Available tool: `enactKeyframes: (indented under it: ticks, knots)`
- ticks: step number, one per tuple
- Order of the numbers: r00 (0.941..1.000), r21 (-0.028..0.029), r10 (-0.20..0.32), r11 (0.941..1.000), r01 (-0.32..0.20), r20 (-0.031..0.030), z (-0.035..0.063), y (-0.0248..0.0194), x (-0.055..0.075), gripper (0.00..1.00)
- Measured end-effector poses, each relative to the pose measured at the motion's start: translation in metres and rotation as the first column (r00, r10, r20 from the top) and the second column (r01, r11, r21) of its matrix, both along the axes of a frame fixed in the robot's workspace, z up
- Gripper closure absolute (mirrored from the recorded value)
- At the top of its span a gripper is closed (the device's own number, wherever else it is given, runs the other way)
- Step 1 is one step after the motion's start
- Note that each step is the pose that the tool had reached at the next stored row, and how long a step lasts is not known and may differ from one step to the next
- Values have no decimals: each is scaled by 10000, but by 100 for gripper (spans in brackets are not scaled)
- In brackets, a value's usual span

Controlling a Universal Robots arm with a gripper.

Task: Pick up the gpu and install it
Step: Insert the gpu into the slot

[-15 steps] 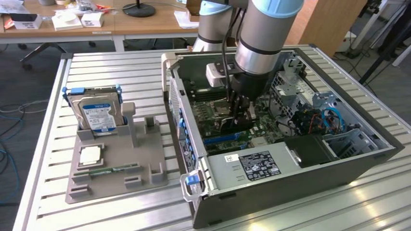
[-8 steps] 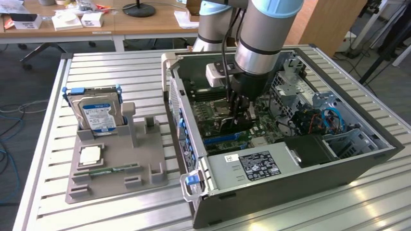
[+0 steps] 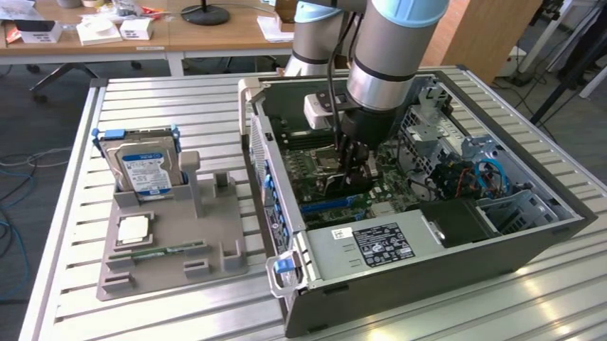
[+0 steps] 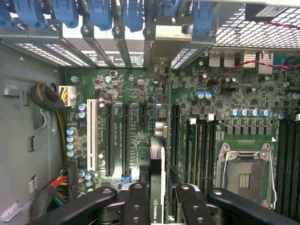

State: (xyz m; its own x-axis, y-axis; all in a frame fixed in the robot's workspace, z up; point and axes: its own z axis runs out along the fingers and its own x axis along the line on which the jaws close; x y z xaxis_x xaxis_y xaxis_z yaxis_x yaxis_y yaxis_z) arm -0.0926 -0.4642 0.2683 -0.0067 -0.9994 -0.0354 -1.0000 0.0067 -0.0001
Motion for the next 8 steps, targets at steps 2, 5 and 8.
enactKeyframes:
  ticks: [2,5,8]
  knots:
    - [10000,0,-1,10000,1,0,0,-1,0,73]
    - [10000,0,0,10000,0,0,0,-1,1,73]
    - [10000,-1,1,10000,-1,1,0,2,-12,73]
